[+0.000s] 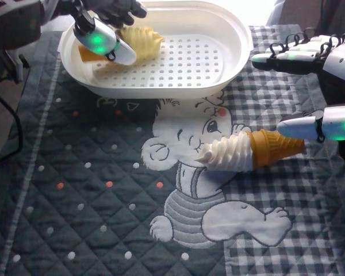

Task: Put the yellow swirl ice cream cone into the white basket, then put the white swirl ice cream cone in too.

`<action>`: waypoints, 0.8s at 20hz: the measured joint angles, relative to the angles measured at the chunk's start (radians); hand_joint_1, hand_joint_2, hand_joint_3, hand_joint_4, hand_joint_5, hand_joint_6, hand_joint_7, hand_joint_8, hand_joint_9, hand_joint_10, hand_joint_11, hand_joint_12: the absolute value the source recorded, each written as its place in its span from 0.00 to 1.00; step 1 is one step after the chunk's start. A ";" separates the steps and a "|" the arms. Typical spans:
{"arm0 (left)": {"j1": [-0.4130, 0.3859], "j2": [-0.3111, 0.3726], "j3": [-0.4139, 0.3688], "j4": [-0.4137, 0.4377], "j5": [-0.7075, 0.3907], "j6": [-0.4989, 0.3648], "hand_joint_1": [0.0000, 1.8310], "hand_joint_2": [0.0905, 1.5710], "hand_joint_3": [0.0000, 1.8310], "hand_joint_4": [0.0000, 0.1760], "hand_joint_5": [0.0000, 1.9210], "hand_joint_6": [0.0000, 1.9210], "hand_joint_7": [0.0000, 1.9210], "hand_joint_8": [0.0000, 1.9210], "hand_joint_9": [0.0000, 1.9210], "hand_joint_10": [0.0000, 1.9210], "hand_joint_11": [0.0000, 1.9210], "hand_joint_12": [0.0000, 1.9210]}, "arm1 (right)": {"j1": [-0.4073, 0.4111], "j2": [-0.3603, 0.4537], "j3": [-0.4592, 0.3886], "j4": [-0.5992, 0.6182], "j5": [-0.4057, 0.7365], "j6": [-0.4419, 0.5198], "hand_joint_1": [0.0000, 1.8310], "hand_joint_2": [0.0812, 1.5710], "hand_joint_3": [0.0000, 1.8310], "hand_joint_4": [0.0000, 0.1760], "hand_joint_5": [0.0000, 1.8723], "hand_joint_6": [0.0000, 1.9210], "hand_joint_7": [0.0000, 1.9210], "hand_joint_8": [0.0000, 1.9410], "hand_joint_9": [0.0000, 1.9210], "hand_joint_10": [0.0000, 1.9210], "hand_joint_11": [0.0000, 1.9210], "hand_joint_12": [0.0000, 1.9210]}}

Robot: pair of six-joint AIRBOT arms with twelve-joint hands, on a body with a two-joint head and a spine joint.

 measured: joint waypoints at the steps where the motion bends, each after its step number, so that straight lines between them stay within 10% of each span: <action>1: 0.002 0.034 -0.066 0.000 -0.011 0.021 0.45 0.56 0.00 0.74 0.13 0.00 0.14 0.00 0.15 0.00 0.01 0.38 | 0.000 0.000 0.000 0.000 0.009 0.012 0.30 0.65 0.00 0.69 0.14 0.00 0.13 0.00 0.13 0.00 0.07 0.15; 6: 0.011 0.204 -0.278 0.012 -0.190 0.040 0.40 0.55 0.00 0.81 0.11 0.00 0.10 0.00 0.10 0.00 0.00 0.31 | 0.000 0.007 -0.008 -0.009 0.047 0.068 0.34 0.62 0.00 0.33 0.14 0.00 0.13 0.00 0.12 0.00 0.10 0.09; 9: 0.064 0.360 -0.453 0.044 -0.386 0.044 0.42 0.54 0.00 0.67 0.10 0.00 0.07 0.00 0.05 0.01 0.00 0.18 | 0.000 0.031 -0.047 -0.035 0.122 0.084 0.37 0.60 0.00 0.42 0.15 0.01 0.12 0.00 0.12 0.01 0.12 0.09; 13: 0.175 0.496 -0.605 0.050 -0.574 0.043 0.38 0.51 0.00 0.79 0.08 0.00 0.03 0.00 0.01 0.00 0.00 0.12 | 0.001 0.035 -0.074 -0.084 0.174 0.094 0.37 0.56 0.00 0.97 0.12 0.00 0.10 0.00 0.12 0.00 0.13 0.10; 16: 0.313 0.583 -0.706 0.022 -0.737 0.018 0.43 0.51 0.00 0.43 0.10 0.00 0.05 0.00 0.02 0.00 0.00 0.10 | 0.009 0.035 -0.083 -0.112 0.181 0.098 0.33 0.57 0.00 0.98 0.11 0.00 0.12 0.00 0.15 0.00 0.06 0.29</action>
